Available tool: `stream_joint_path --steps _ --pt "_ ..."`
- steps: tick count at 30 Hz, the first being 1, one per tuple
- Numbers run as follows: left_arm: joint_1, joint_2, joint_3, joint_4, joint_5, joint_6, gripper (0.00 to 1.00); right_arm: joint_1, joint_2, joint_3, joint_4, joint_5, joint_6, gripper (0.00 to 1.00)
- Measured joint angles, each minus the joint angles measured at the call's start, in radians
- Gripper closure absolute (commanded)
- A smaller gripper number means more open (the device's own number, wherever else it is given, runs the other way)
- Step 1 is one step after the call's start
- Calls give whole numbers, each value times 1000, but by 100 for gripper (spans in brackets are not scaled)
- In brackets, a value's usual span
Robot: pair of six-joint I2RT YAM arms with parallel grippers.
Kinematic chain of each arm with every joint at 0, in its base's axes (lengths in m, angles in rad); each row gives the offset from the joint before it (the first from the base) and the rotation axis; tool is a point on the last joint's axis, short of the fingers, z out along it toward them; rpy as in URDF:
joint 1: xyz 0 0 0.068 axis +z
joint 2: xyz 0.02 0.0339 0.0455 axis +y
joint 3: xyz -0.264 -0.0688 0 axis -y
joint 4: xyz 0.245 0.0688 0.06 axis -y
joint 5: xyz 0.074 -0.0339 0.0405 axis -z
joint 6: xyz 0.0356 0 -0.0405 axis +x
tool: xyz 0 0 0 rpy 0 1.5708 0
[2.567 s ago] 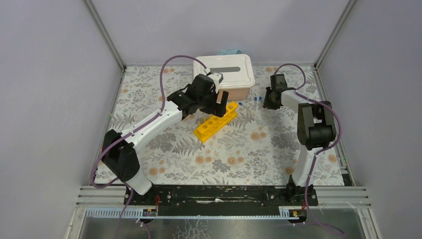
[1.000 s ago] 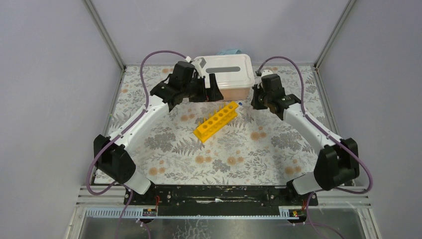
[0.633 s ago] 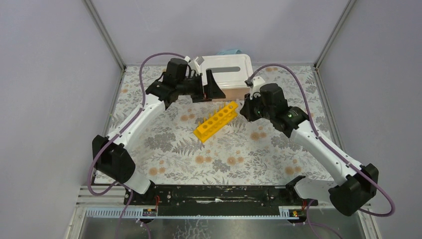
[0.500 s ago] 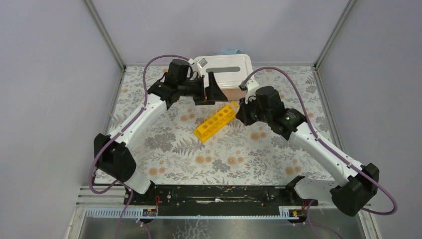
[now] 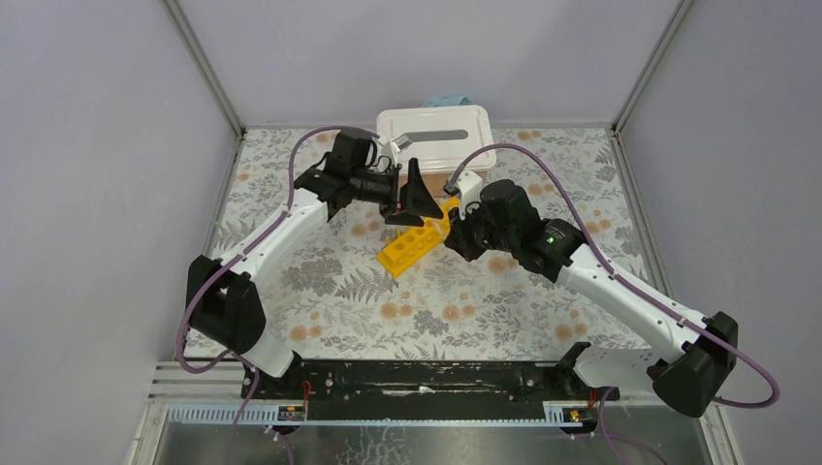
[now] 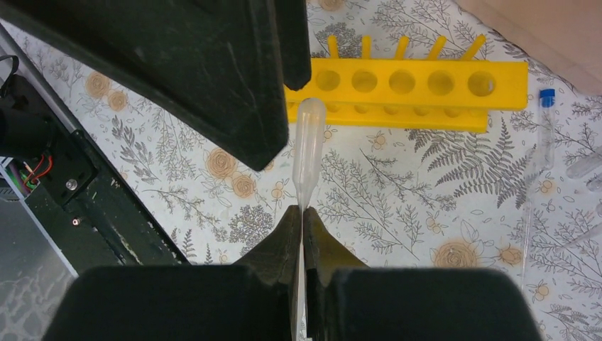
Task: Organize the chemistry lab equipment
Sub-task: Pick up the test tube at the center of the board.
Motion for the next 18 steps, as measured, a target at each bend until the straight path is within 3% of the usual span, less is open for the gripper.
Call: stream_joint_path --steps 8,18 --pt "-6 12 -16 16 60 2 13 35 6 36 -14 0 -21 95" --pt "-8 27 -25 20 103 11 33 54 11 61 -21 0 -40 95"
